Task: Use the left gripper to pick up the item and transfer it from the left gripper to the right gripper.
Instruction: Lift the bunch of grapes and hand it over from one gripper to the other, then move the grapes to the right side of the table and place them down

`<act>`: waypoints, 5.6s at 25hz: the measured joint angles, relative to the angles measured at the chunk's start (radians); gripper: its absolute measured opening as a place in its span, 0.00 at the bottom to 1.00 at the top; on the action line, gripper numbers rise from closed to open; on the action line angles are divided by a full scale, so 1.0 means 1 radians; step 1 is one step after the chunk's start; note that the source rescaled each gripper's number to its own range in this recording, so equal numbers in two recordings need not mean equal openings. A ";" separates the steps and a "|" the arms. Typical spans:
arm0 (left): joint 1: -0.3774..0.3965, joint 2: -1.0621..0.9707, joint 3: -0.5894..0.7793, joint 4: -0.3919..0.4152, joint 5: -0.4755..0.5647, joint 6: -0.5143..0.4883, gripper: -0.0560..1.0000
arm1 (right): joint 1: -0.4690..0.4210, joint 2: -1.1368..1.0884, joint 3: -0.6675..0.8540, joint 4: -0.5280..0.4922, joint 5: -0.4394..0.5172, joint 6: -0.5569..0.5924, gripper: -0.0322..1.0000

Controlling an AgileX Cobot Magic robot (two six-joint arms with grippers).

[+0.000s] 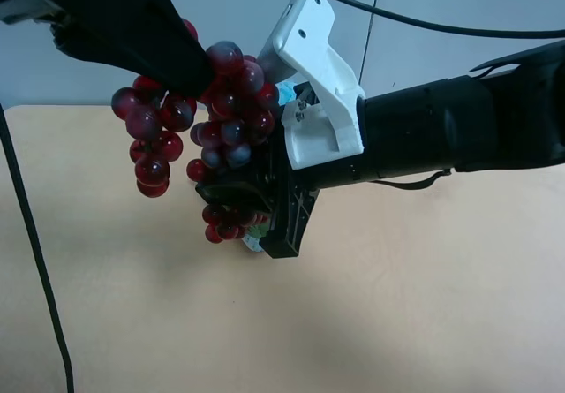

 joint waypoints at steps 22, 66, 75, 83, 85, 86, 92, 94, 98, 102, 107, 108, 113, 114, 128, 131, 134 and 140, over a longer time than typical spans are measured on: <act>0.062 -0.111 0.000 0.252 0.066 -0.019 0.99 | 0.000 0.001 0.000 -0.002 -0.002 0.000 0.09; 0.147 -1.229 0.802 0.053 0.088 -0.017 1.00 | 0.000 0.001 0.000 -0.007 -0.054 0.000 0.04; 0.147 -1.252 0.837 0.043 0.027 -0.008 1.00 | 0.000 0.001 0.000 -0.006 -0.060 0.000 0.04; 0.171 -1.252 0.837 0.041 0.025 -0.008 1.00 | 0.000 0.001 0.000 -0.006 -0.061 0.034 0.03; 0.216 -1.252 0.837 0.041 0.025 -0.008 1.00 | 0.000 0.001 0.000 -0.006 -0.061 0.056 0.03; 0.248 -1.252 0.837 0.041 0.025 -0.008 1.00 | 0.000 0.001 0.000 -0.006 -0.067 0.069 0.03; 0.488 -1.252 0.837 0.041 0.025 -0.008 1.00 | 0.000 0.001 -0.004 -0.006 -0.147 0.165 0.03; 0.577 -1.252 0.837 0.041 0.025 -0.008 1.00 | 0.000 0.001 -0.018 -0.012 -0.169 0.220 0.03; 0.727 -1.252 0.837 0.038 0.024 -0.008 1.00 | 0.000 -0.002 -0.068 -0.130 -0.204 0.386 0.03; 0.830 -1.252 0.837 0.038 0.022 -0.007 1.00 | 0.000 -0.006 -0.131 -0.367 -0.211 0.637 0.03; 0.886 -1.252 0.837 0.038 0.020 -0.005 1.00 | 0.000 -0.010 -0.202 -0.764 -0.158 1.069 0.03; 0.888 -1.252 0.837 0.038 0.020 -0.005 1.00 | 0.000 -0.010 -0.216 -0.841 -0.134 1.152 0.03; 0.888 -1.252 0.837 0.038 0.019 -0.005 1.00 | 0.000 -0.010 -0.317 -1.284 0.075 1.615 0.03; 0.888 -1.252 0.837 0.038 0.019 -0.005 1.00 | 0.000 -0.010 -0.338 -1.379 0.118 1.699 0.03; 0.888 -1.252 0.837 0.038 0.019 -0.005 1.00 | -0.046 -0.086 -0.329 -1.664 0.371 2.044 0.03; 0.888 -1.252 0.837 0.037 0.019 -0.005 1.00 | -0.121 -0.121 -0.272 -1.664 0.373 2.048 0.03; 0.888 -1.252 0.837 0.037 0.019 -0.005 1.00 | -0.200 -0.151 -0.220 -1.665 0.370 2.048 0.03; 0.888 -1.252 0.837 0.037 0.019 -0.005 1.00 | -0.332 -0.156 -0.163 -1.665 0.308 2.022 0.03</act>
